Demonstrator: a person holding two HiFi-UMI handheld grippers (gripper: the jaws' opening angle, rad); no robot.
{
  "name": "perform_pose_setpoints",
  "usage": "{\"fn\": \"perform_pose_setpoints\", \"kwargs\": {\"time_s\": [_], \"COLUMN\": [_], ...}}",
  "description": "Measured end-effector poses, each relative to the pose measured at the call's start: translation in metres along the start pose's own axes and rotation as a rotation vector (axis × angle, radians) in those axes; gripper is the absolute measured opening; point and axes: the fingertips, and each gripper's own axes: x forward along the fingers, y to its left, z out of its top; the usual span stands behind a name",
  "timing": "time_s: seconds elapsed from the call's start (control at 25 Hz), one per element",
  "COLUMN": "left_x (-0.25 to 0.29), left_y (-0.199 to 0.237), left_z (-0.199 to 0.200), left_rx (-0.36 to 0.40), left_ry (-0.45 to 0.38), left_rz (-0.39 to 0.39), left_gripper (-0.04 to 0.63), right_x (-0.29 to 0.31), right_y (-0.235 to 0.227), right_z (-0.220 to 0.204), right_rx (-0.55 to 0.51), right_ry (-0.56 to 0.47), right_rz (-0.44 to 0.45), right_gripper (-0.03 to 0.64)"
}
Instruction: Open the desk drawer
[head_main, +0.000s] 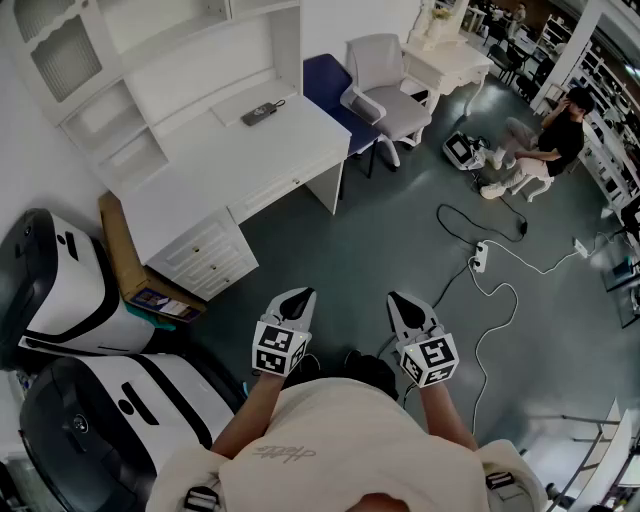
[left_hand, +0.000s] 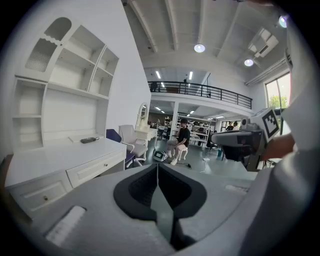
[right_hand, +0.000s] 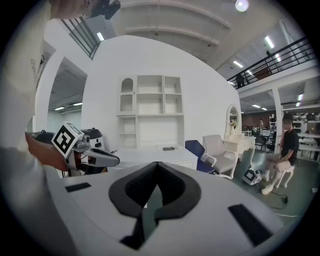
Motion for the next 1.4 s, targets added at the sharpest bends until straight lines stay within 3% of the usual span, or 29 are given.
{"fn": "perform_pose_setpoints", "kwargs": {"time_s": [0.16,0.36,0.56,0.76,0.88,1.0,1.2,1.4], "left_x": [-0.002,-0.010,-0.005,0.012,0.025,0.041,0.058,0.081], "left_y": [0.012,0.027,0.038,0.038,0.040,0.046,0.072,0.113], "left_z": [-0.001,0.001,-0.014,-0.031,-0.028,-0.021,-0.017,0.003], "left_rx": [-0.004,-0.005,-0.007,-0.055,-0.051,-0.031,-0.033,-0.038], "left_ry": [-0.002,-0.015,0.019,0.057,0.063,0.066,0.110,0.141], "left_rz": [0.007,0.011,-0.008,-0.047,-0.055,-0.059,-0.008,0.070], "left_gripper": [0.018,0.018,0.018,0.018,0.018,0.018,0.018,0.018], "right_x": [0.007,0.021,0.035,0.030,0.029,0.039,0.088,0.154], "right_y": [-0.004,0.002,0.008,0.004,-0.014,-0.032,-0.045,-0.062], "right_z": [0.002,0.011,0.012,0.011,-0.001,-0.006,-0.017,0.006], "right_rx": [0.092,0.046,0.113,-0.029,0.075,0.109,0.173,0.115], "right_ry": [-0.025,-0.031,-0.035,0.015,0.036,0.046,0.070,0.050], "right_rz": [-0.013,-0.022,-0.026,-0.065,-0.074,-0.085,-0.014,0.080], "right_gripper": [0.002,0.002,0.002,0.002,0.002,0.002,0.002,0.002]}}
